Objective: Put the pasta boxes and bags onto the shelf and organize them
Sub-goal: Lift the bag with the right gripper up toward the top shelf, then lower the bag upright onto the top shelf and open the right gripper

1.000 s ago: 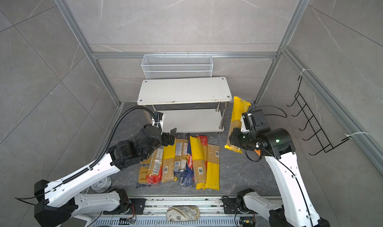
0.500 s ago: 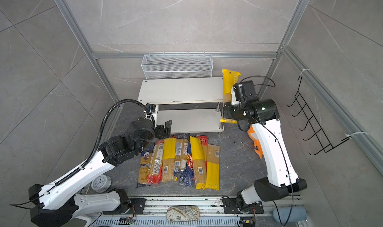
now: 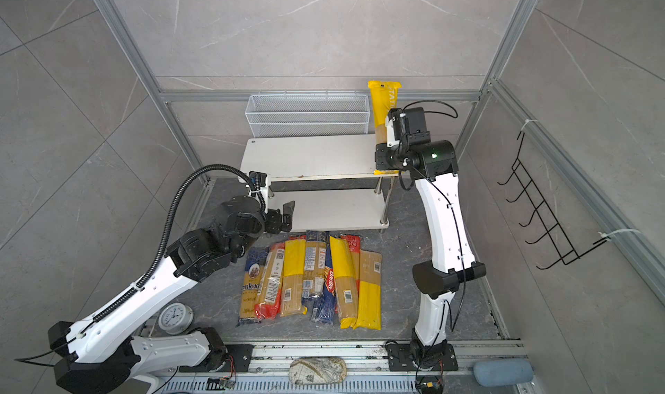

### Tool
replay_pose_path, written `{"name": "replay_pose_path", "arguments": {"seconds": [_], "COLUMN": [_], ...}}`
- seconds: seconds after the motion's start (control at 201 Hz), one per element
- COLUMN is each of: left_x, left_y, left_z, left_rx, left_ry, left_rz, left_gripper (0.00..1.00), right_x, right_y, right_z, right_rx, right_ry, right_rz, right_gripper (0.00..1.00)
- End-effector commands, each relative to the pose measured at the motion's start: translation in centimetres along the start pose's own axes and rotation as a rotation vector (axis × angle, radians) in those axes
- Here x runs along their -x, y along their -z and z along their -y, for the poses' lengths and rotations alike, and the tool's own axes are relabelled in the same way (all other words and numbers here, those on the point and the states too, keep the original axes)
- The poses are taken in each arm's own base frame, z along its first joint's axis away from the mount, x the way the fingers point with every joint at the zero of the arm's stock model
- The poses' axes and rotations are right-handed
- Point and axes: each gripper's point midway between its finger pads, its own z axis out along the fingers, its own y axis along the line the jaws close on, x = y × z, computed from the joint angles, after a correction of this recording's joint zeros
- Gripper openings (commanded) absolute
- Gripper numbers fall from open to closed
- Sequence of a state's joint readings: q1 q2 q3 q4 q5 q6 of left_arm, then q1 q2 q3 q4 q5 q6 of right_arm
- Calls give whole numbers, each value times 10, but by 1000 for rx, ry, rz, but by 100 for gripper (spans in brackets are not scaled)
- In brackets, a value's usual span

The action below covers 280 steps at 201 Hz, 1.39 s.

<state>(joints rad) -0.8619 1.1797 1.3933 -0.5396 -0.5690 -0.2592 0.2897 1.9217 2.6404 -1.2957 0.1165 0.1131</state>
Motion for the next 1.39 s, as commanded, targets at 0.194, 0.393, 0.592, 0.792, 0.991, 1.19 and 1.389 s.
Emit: {"name": "replay_pose_path", "arguments": {"seconds": [0.194,0.393,0.592,0.792,0.991,1.19,1.389], "left_x": [19,19,20,18,18,20,25], "left_y": [-5,-16,-19,-19,-18,-15,-12], "left_z": [-7,-7,-14,-16,-18,-20,-20], "left_rx": [-2,-14,1,-9,-7,-8,-15], "left_ry": [19,36,49,56,64,70,70], "left_rz": [25,15,24,19,19,28,45], "left_gripper": [100,100,100,100,100,100,100], "right_x": [14,10,4,0,-8,-5,6], "right_y": [-1,-12,-15,-18,-24,-15,1], "right_z": [12,25,30,28,25,17,17], "right_rx": [-77,-117,-117,-100,-90,-34,-25], "right_ry": [16,-32,-48,-57,-56,-67,-77], "right_rz": [53,29,-1,-14,-50,-34,21], "right_gripper": [2,36,45,51,53,72,97]}}
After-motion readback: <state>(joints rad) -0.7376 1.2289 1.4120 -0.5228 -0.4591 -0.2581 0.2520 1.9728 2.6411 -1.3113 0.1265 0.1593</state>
